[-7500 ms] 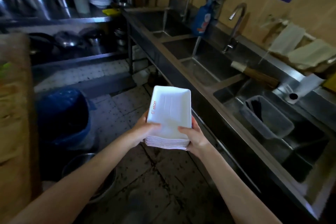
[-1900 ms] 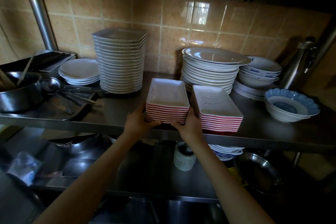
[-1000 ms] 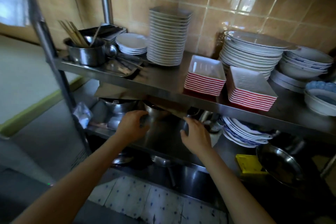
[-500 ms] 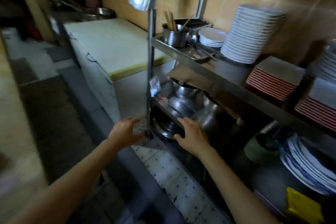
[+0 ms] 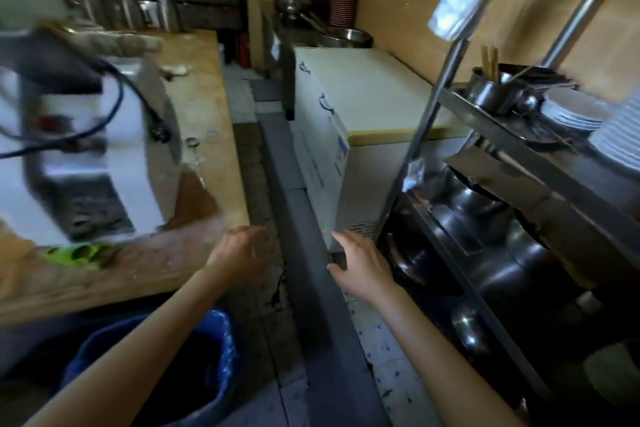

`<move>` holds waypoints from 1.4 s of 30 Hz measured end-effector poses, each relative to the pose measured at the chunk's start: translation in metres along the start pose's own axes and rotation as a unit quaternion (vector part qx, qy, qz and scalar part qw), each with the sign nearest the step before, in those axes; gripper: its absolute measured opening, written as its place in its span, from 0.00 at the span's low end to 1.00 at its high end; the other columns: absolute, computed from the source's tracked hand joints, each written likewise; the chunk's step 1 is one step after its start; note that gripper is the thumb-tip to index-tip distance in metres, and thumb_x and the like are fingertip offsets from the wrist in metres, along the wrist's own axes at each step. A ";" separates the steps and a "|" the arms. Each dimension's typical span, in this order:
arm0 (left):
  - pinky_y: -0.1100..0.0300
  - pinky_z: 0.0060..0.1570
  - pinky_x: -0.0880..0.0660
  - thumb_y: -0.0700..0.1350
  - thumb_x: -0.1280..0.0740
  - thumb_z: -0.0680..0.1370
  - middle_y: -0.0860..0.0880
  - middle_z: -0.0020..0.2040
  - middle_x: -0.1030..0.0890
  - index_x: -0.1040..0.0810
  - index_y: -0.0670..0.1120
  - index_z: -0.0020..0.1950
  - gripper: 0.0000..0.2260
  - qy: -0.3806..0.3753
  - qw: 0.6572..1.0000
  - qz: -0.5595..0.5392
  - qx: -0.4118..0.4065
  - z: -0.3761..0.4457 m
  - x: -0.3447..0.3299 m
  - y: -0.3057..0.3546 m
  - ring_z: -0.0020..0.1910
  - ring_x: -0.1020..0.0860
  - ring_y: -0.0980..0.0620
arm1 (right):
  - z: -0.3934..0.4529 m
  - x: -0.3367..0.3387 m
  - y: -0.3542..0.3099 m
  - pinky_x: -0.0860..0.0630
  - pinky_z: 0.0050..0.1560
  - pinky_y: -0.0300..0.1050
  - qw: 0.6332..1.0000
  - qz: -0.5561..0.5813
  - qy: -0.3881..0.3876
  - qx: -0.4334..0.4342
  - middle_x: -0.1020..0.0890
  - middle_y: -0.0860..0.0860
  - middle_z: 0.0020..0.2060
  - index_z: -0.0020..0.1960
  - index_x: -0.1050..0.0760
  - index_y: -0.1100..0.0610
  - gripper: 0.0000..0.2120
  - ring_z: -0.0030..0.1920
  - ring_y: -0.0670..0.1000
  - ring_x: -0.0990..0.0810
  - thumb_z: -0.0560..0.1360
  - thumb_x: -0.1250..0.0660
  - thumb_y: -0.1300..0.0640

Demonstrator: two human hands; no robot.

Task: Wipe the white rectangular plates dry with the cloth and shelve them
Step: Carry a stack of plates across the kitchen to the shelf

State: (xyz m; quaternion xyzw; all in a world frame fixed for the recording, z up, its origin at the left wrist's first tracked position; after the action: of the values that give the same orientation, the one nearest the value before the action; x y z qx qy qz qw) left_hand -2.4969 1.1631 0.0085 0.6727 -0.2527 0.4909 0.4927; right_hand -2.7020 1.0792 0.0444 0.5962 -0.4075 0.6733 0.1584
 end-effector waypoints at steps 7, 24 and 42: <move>0.51 0.69 0.37 0.55 0.29 0.72 0.46 0.71 0.30 0.32 0.50 0.72 0.30 0.026 0.996 -0.016 0.085 -0.067 0.035 -0.089 0.70 0.33 0.45 | 0.000 -0.052 -0.098 0.40 0.70 0.47 0.995 0.010 -0.067 0.076 0.38 0.52 0.74 0.76 0.42 0.52 0.31 0.73 0.54 0.40 0.77 0.36 0.50; 0.48 0.64 0.31 0.55 0.29 0.70 0.47 0.66 0.25 0.29 0.51 0.69 0.28 0.142 0.926 -0.023 0.348 -0.229 0.097 -0.219 0.65 0.29 0.44 | 0.024 -0.139 -0.293 0.40 0.72 0.50 0.913 -0.010 -0.214 0.346 0.40 0.52 0.75 0.76 0.43 0.51 0.31 0.74 0.54 0.41 0.76 0.35 0.51; 0.52 0.69 0.37 0.55 0.31 0.74 0.49 0.72 0.33 0.35 0.52 0.74 0.30 0.232 0.746 -0.024 0.624 -0.502 0.130 -0.305 0.72 0.37 0.46 | -0.112 -0.243 -0.542 0.34 0.68 0.49 0.740 -0.043 -0.253 0.622 0.35 0.52 0.72 0.74 0.40 0.53 0.30 0.71 0.54 0.37 0.75 0.35 0.48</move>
State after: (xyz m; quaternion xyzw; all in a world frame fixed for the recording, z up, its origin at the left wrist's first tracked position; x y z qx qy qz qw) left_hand -2.4010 1.7572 0.0168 0.7012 0.2488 0.6679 0.0183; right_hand -2.3402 1.5629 0.0180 0.7278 0.1028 0.5939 -0.3271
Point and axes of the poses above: each hand's wrist, its own z-axis towards the middle knuckle, its own x-axis out of the back of the hand, y = z × x, the point moved 6 cm from there along z, towards the middle knuckle
